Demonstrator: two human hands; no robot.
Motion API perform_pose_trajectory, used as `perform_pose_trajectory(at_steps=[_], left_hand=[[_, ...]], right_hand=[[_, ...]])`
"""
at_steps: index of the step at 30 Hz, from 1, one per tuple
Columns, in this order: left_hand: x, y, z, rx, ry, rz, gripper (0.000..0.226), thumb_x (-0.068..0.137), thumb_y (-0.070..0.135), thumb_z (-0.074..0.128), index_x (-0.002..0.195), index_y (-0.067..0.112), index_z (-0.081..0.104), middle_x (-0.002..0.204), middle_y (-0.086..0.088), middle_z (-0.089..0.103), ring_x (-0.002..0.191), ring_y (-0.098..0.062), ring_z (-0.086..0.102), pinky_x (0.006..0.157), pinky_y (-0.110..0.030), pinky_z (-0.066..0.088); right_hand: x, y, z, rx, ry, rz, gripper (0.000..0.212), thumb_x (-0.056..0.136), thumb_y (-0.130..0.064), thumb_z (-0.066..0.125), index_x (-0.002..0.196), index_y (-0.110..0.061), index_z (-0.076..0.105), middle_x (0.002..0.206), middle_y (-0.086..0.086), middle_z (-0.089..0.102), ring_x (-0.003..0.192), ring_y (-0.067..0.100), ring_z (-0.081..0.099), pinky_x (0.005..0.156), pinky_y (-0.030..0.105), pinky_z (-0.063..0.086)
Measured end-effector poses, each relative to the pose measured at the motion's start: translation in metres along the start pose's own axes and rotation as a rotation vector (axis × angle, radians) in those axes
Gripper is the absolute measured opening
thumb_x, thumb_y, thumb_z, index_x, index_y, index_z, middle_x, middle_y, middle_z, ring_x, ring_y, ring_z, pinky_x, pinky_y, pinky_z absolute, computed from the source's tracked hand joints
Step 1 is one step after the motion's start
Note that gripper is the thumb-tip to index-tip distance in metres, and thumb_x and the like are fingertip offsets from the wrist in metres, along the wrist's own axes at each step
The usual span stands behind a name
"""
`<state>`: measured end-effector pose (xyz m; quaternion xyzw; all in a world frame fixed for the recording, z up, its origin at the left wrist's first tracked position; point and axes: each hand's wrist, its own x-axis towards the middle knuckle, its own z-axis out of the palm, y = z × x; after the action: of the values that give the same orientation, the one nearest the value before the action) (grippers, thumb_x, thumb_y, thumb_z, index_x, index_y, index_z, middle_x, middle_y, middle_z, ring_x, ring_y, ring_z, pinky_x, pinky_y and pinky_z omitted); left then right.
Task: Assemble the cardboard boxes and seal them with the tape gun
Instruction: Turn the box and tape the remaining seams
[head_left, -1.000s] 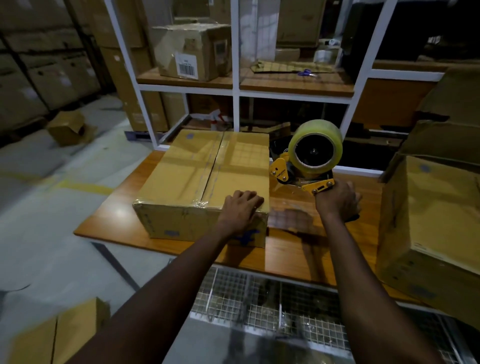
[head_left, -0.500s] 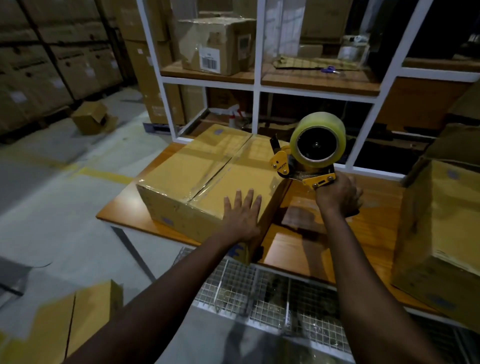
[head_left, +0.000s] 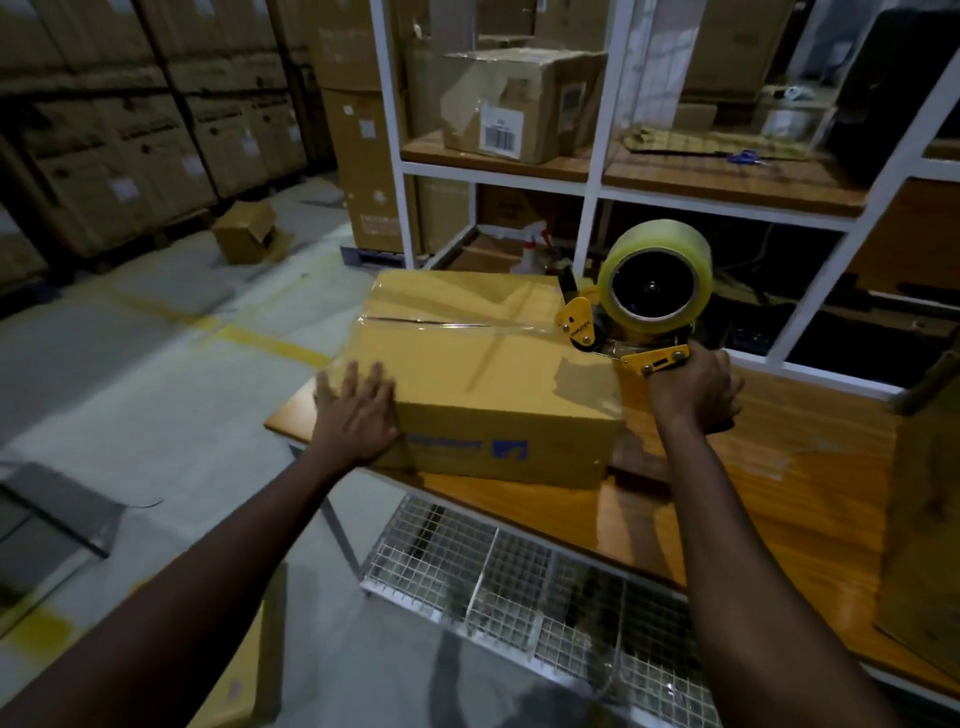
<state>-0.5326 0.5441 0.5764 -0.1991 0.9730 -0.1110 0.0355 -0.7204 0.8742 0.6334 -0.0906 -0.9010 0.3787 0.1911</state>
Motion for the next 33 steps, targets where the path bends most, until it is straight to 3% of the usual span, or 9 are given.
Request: perform_pose_trajectory(at_steps=[2, 6, 11, 17, 25, 30, 33], left_hand=[[0.009, 0.005, -0.004, -0.122, -0.039, -0.096, 0.078, 0.097, 0.062, 0.025, 0.157, 0.015, 0.009, 0.166, -0.012, -0.002, 0.151, -0.038, -0.004, 0.113, -0.066, 0.002], [0.008, 0.079, -0.016, -0.215, -0.042, 0.125, 0.081, 0.095, 0.07, 0.013, 0.158, 0.021, -0.003, 0.165, -0.01, -0.011, 0.151, -0.036, -0.008, 0.115, -0.066, -0.005], [0.013, 0.184, -0.03, -0.298, -0.042, 0.261, 0.096, 0.088, 0.08, 0.02, 0.158, 0.019, -0.005, 0.163, -0.011, -0.016, 0.15, -0.037, -0.013, 0.112, -0.067, -0.011], [0.033, 0.232, -0.041, -0.382, -0.008, 0.22, 0.093, 0.092, 0.073, 0.027, 0.157, 0.011, 0.002, 0.164, -0.018, -0.006, 0.148, -0.046, -0.007, 0.112, -0.069, -0.004], [0.027, 0.234, -0.036, -0.383, 0.032, 0.28, 0.09, 0.09, 0.066, 0.034, 0.157, 0.012, 0.008, 0.165, -0.016, 0.003, 0.148, -0.045, 0.001, 0.114, -0.065, 0.005], [0.008, 0.176, -0.017, -0.303, 0.124, 0.483, 0.102, 0.074, 0.076, 0.009, 0.158, 0.018, 0.01, 0.166, -0.005, 0.005, 0.152, -0.031, 0.003, 0.117, -0.053, 0.008], [0.009, 0.115, 0.003, -0.298, 0.199, 0.635, 0.111, 0.071, 0.089, -0.008, 0.158, 0.024, 0.019, 0.165, -0.001, 0.016, 0.15, -0.026, 0.013, 0.115, -0.049, 0.013]], right_hand=[[-0.002, -0.002, 0.003, 0.0, -0.001, 0.004, 0.016, 0.088, -0.038, 0.061, 0.086, -0.023, 0.066, 0.117, 0.006, 0.055, 0.114, 0.038, 0.044, 0.093, 0.051, 0.035], [0.0, 0.001, 0.003, 0.013, 0.019, 0.02, 0.015, 0.086, -0.037, 0.061, 0.082, -0.023, 0.065, 0.115, 0.005, 0.056, 0.114, 0.038, 0.045, 0.093, 0.05, 0.035], [0.008, 0.015, -0.006, -0.025, 0.047, 0.028, 0.017, 0.089, -0.038, 0.06, 0.089, -0.023, 0.067, 0.119, 0.006, 0.056, 0.117, 0.039, 0.044, 0.095, 0.051, 0.034], [0.026, 0.038, -0.029, -0.076, 0.119, 0.086, 0.019, 0.09, -0.04, 0.059, 0.09, -0.024, 0.068, 0.117, 0.006, 0.056, 0.114, 0.039, 0.045, 0.091, 0.05, 0.035], [0.032, 0.04, -0.036, -0.097, 0.129, 0.062, 0.01, 0.086, -0.034, 0.065, 0.086, -0.024, 0.066, 0.115, 0.007, 0.056, 0.112, 0.039, 0.046, 0.09, 0.049, 0.036], [0.014, 0.005, -0.013, -0.074, 0.074, -0.007, 0.012, 0.088, -0.036, 0.064, 0.085, -0.024, 0.066, 0.116, 0.007, 0.056, 0.113, 0.039, 0.045, 0.09, 0.048, 0.034], [-0.003, -0.023, 0.006, -0.059, 0.012, -0.059, 0.015, 0.09, -0.036, 0.062, 0.095, -0.024, 0.07, 0.119, 0.008, 0.056, 0.116, 0.04, 0.043, 0.094, 0.049, 0.033]])
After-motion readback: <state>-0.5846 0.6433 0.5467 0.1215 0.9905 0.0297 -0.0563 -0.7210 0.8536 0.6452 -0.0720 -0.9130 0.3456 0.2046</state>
